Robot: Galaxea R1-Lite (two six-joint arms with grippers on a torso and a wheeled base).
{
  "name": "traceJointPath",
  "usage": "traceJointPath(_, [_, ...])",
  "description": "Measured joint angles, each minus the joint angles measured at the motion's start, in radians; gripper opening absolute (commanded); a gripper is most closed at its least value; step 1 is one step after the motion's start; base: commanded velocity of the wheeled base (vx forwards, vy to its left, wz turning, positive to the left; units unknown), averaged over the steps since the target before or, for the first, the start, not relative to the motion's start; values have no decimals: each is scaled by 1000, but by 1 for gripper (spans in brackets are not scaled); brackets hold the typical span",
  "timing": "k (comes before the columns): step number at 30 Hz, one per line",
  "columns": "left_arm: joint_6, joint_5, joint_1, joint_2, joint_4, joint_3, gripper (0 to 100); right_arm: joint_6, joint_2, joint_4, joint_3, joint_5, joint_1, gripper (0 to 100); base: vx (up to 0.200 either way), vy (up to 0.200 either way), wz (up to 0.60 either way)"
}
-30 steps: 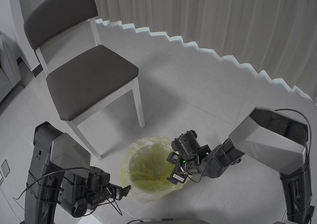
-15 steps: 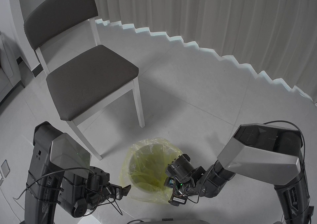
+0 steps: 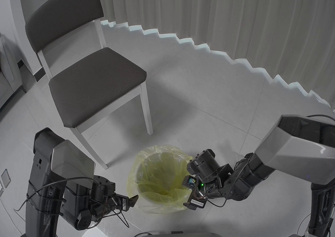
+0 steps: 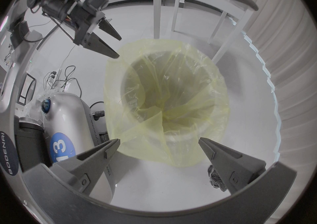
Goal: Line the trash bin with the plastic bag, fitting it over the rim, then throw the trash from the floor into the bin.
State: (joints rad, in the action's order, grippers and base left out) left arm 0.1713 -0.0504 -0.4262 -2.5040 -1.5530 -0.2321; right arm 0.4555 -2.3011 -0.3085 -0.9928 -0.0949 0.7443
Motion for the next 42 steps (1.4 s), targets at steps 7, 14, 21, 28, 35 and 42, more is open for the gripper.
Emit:
traceJointPath(7, [16, 0, -3, 27, 0, 16, 100, -16, 128, -3, 73, 0, -66, 100, 0, 0, 0])
traceJointPath(14, [31, -1, -10, 57, 0, 30, 100, -30, 195, -6, 102, 0, -185, 100, 0, 0, 0])
traceJointPath(21, [51, -3, -11, 69, 0, 39, 100, -31, 194, -40, 106, 6, -346, 100, 0, 0, 0])
traceJointPath(28, [62, -6, -16, 79, 0, 43, 100, -31, 129, -55, 72, 9, -495, 100, 0, 0, 0])
traceJointPath(35, [64, -10, -21, 90, 0, 45, 100, -31, -3, -53, -67, 11, -601, 100, 0, 0, 0])
traceJointPath(42, [66, -11, -23, 95, 0, 52, 100, -35, -137, -30, -246, 12, -660, 100, 0, 0, 0])
